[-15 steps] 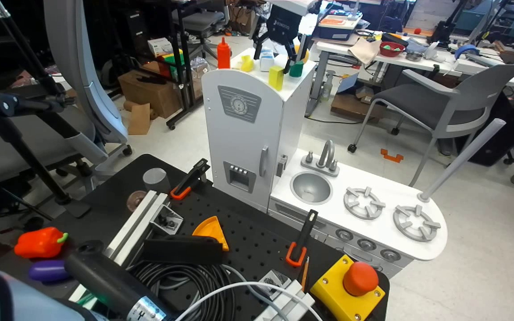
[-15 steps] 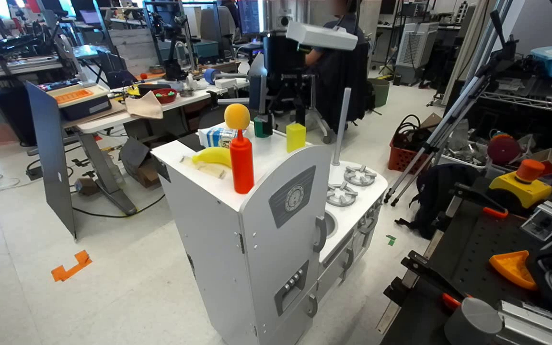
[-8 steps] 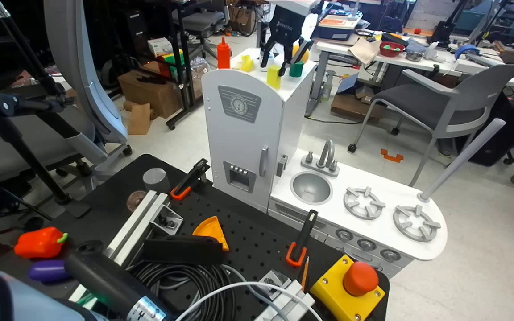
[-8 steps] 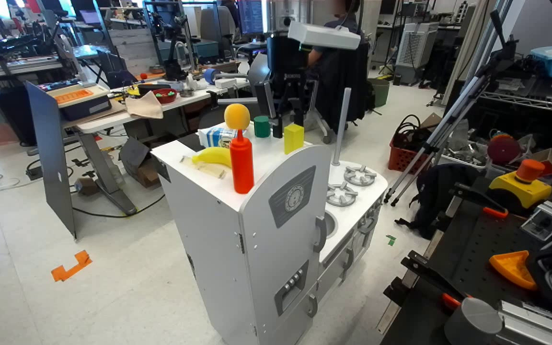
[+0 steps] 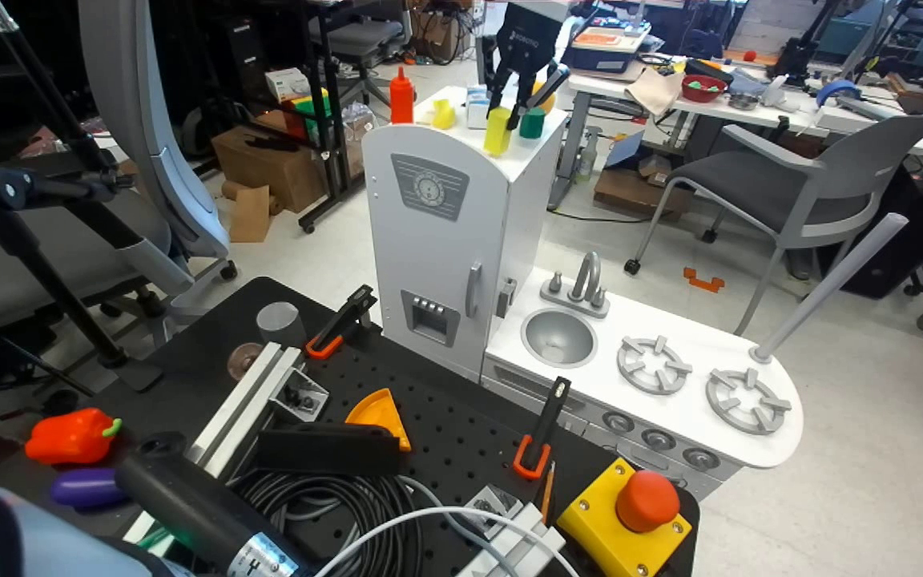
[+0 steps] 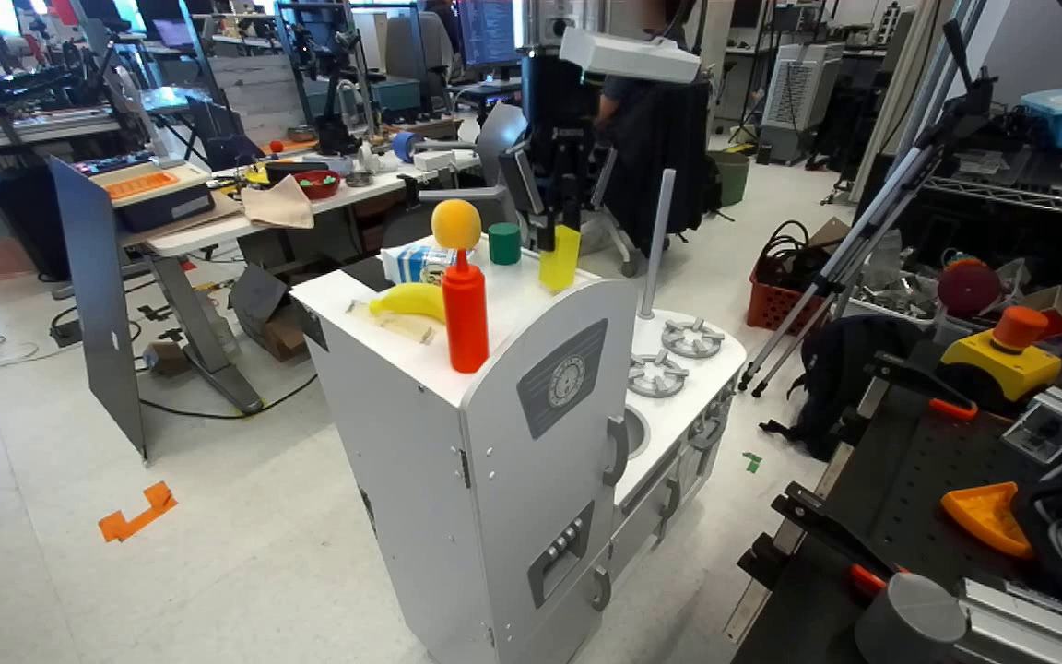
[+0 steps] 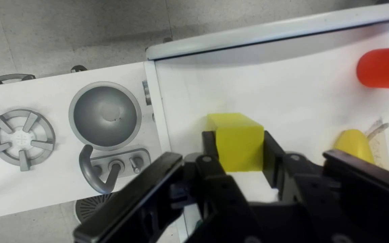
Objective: Place the yellow block on its side
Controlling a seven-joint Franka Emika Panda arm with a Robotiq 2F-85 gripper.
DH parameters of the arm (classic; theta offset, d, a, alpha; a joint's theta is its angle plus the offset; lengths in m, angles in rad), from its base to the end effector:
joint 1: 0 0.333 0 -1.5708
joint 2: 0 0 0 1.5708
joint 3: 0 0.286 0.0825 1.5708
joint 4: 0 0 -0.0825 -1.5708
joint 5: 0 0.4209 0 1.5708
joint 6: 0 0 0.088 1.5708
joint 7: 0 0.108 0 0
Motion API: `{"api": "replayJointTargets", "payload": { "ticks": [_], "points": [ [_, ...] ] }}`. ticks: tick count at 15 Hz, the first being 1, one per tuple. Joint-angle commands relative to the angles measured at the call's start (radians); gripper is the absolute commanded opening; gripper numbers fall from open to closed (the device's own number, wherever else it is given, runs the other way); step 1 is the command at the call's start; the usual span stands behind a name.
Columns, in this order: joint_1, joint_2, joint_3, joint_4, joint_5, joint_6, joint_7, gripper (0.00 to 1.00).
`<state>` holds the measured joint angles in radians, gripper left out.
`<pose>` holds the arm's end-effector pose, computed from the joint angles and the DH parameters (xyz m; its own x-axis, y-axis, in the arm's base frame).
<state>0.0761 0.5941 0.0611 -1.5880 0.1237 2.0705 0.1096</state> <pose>0.6894 0.0978 0.2339 0.9908 -0.0380 -0.1295 -0.0539 -0.9911 -0.1215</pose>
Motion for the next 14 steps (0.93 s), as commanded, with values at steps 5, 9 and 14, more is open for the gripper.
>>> {"api": "replayJointTargets", "payload": {
  "ticks": [5,9,14],
  "points": [
    [-0.036,0.064,-0.011,0.119,0.094,0.048,0.110,0.09],
    [-0.038,0.114,-0.004,0.163,0.123,0.073,0.132,0.09],
    [0.005,0.078,-0.009,0.019,0.081,0.291,0.094,0.09]
  ]
}}
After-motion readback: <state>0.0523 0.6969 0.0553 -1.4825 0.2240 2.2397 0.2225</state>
